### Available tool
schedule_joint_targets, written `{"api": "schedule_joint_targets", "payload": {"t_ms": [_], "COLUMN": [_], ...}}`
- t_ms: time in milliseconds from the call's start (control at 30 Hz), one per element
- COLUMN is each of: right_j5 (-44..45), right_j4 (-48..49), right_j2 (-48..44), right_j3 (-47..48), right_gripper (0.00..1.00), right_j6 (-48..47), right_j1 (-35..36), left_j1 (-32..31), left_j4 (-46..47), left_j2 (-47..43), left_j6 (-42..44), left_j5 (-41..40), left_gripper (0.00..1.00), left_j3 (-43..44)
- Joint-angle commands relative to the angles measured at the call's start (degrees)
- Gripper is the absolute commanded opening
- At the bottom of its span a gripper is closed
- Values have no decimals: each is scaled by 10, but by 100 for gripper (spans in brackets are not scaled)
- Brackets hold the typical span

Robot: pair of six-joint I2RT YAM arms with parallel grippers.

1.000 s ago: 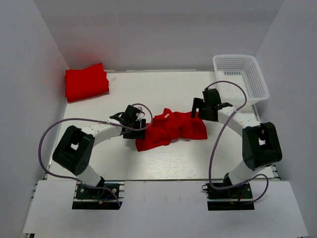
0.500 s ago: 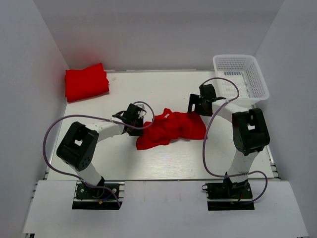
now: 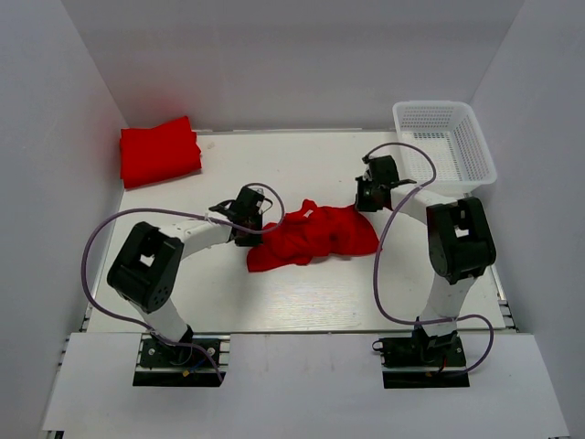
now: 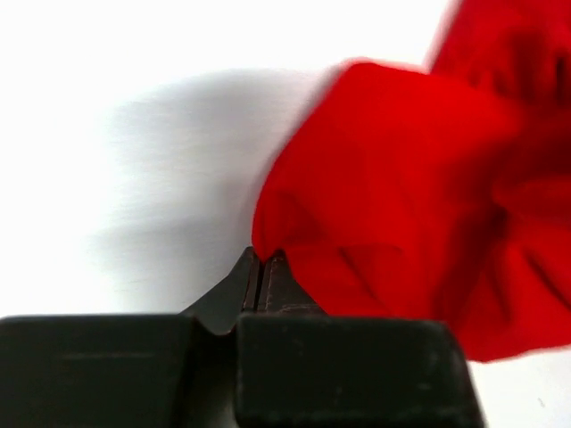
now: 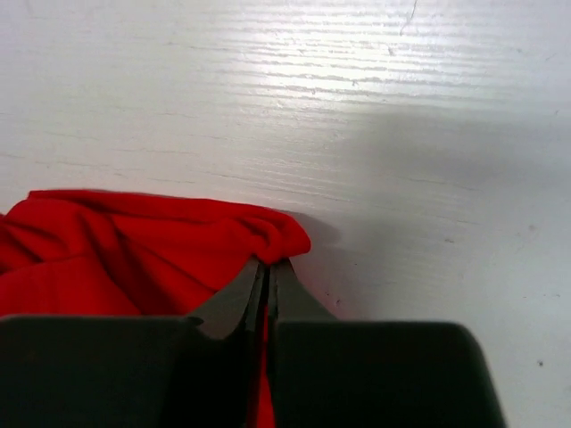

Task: Fold and stack the t-shirts
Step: Flatten out the tshirt

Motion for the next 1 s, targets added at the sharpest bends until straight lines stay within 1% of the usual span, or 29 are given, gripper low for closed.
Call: {"api": "schedule_joint_targets", "payload": {"t_ms": [0,33,67,100,167,200,267,300,333,400,433,467,533,567,600,767,833,867,967], "right_j5": [20,26,66,77,114,121,154,166,171,191,194,200,216,223,228,235,230,226,213], "right_j4": [54,64,70,78,105,115,125,126,130,132,133,133,134,135,137,143,141,141,129], "right_j2": [-67,-90,-103,-145,-173,-219,-244,-271,-295,-330,-363,-373,-392,-423,-433,-514,-532,-539,-566], "right_j3": [11,14,17,18,17,14,16,17,20,25,35,38,46,49,53,74,86,104,146], "right_gripper": [0,0,0,0,0,0,0,0,0,0,0,0,0,0,0,0,0,0,0], "right_j6": [-45,-49,-53,-68,-75,-88,-103,-114,-120,-135,-139,-144,-144,-165,-170,-203,-218,-221,-240], "right_j1": [0,-1,-1,-1,-3,-2,-2,-1,-2,-2,-1,-3,-1,-2,-2,-1,-1,-1,-2], "left_j1": [7,7,7,7,7,7,7,7,7,7,7,7,7,7,7,7,7,7,7], "left_j4": [-29,-34,-56,-66,-74,-80,-71,-52,-38,8,21,31,52,62,70,110,122,128,133], "left_j2": [-49,-56,-69,-76,-94,-116,-145,-162,-198,-236,-253,-288,-319,-335,-364,-433,-456,-477,-502], "left_j6": [21,21,21,21,21,29,46,57,70,107,122,140,159,177,185,241,265,272,293], "left_j5": [-104,-141,-160,-179,-230,-254,-275,-281,-288,-288,-288,-294,-294,-294,-294,-294,-270,-248,-203], "left_gripper": [0,0,0,0,0,0,0,0,0,0,0,0,0,0,0,0,0,0,0], "left_j3": [63,77,110,126,162,168,180,180,180,180,180,186,191,191,191,213,220,227,251]}}
